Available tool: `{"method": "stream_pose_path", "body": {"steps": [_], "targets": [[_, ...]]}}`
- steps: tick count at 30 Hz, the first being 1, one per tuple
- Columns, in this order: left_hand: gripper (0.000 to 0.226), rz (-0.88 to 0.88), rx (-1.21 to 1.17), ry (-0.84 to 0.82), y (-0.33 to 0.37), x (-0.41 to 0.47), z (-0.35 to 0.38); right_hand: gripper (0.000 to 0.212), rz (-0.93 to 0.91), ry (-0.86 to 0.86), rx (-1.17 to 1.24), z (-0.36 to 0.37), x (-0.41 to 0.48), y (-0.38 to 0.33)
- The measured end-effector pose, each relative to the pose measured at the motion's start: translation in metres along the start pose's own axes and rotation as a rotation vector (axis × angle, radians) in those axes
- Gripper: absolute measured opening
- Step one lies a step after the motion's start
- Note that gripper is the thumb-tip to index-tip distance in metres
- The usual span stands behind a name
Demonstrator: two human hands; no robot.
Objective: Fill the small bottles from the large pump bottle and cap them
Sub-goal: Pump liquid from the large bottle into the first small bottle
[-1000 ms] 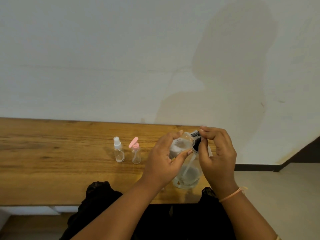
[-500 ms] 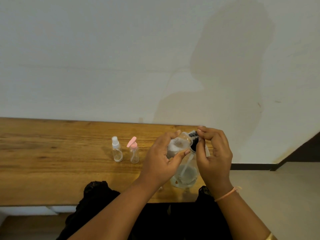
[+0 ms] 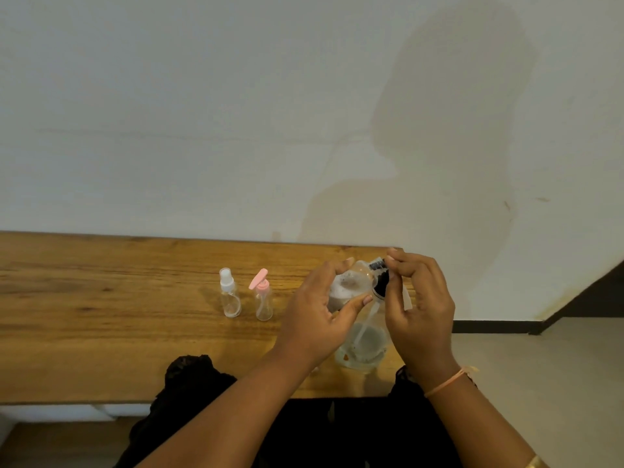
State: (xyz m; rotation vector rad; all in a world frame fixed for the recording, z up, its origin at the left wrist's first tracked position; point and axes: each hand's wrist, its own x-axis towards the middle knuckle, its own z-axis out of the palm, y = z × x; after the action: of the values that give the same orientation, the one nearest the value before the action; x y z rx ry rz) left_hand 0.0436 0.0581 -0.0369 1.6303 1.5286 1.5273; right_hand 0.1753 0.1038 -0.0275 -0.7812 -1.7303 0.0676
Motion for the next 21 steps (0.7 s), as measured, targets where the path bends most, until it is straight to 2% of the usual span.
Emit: {"method": "stream_pose_path", "body": {"steps": [7,16,21], "targets": [[0.037,0.026,0.003,0.026,0.0,0.002,-0.001,0.013,-0.007,0.007,-0.044,0.0,0.003,0.002],[0.041,-0.022,-0.021,-0.013,-0.002,0.0,0.001,0.019,0.011,-0.013,0.015,0.002,-0.002,0.004],[0.038,0.041,0.003,0.044,-0.002,0.001,0.0,0.019,-0.004,0.016,-0.001,0.002,0.003,-0.004]]}}
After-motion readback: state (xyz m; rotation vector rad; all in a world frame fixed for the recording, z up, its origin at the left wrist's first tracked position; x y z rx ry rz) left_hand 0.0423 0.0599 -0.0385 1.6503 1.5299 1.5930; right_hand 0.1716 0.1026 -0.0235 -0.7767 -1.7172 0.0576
